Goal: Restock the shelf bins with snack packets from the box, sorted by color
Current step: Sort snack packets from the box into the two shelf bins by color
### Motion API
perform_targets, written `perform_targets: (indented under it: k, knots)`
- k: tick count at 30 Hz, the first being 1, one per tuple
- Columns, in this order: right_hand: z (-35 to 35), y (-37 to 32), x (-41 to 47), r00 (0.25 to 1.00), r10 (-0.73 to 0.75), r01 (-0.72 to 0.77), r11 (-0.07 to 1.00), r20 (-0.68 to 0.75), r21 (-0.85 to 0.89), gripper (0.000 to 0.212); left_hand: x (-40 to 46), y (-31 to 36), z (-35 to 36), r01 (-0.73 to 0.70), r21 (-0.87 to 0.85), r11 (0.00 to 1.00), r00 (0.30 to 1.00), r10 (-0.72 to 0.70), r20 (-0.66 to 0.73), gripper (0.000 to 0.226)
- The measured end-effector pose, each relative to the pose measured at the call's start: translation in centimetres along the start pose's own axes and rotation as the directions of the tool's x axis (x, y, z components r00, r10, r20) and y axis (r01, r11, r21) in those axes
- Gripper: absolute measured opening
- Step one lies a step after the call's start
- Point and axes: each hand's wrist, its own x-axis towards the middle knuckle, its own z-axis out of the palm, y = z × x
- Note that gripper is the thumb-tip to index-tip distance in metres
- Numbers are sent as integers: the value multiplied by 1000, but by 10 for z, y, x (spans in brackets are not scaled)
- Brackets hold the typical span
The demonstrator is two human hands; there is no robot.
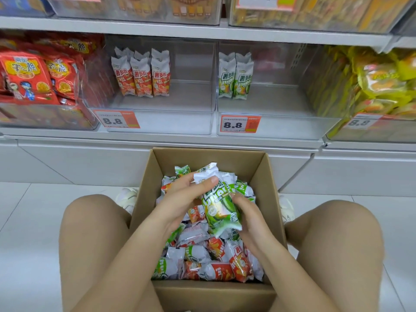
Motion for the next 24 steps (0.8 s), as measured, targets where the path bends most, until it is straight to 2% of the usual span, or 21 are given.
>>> perform_targets:
  k: [3,5,7,8,9,11,12,13,15,16,18,21,24]
  knots:
    - [4,-2,-3,1000,-20,20,1000,-10,-7,26,-2,2,17,-30,-176,984,992,7,-125,47]
    - [8,-1,-3,997,-29,29,1000,-77,1,44,-4,2,27,-47,-273,961,983,-4,-182,40]
    - [10,1,-3,986,-74,66,996,-148,-62,70,-4,0,33,-24,-284,958,977,-37,-208,40]
    - [11,0,-3,984,-93,79,992,-154,-96,76,-3,-1,36,-8,-278,961,977,-52,-208,42]
    - [12,-1,-2,984,-107,87,987,-145,-138,70,-4,0,39,-4,-269,963,977,-54,-208,43]
    - [14,-10,-5,984,-146,118,963,-99,-244,31,-2,1,41,-8,-259,966,980,-43,-193,47]
    - [13,-15,-6,988,-143,121,952,-57,-282,25,-1,2,41,-27,-240,970,982,-20,-190,43]
    - [13,-21,-6,991,-129,114,940,-27,-322,32,0,5,43,-56,-202,978,981,16,-192,30]
    - [15,-37,-5,992,-123,122,912,23,-392,67,3,15,47,-111,-131,985,981,88,-175,9]
    - [15,-45,-3,988,-144,150,902,45,-406,75,4,21,50,-136,-112,984,980,117,-163,11]
    - [16,-62,4,980,-182,201,880,85,-430,73,10,32,57,-197,-99,975,972,181,-151,14]
    - [15,-91,18,963,-238,269,880,125,-391,71,24,55,68,-244,-149,958,966,227,-125,37]
    - [11,-124,35,952,-258,301,884,163,-358,74,47,79,79,-290,-180,940,955,270,-124,40]
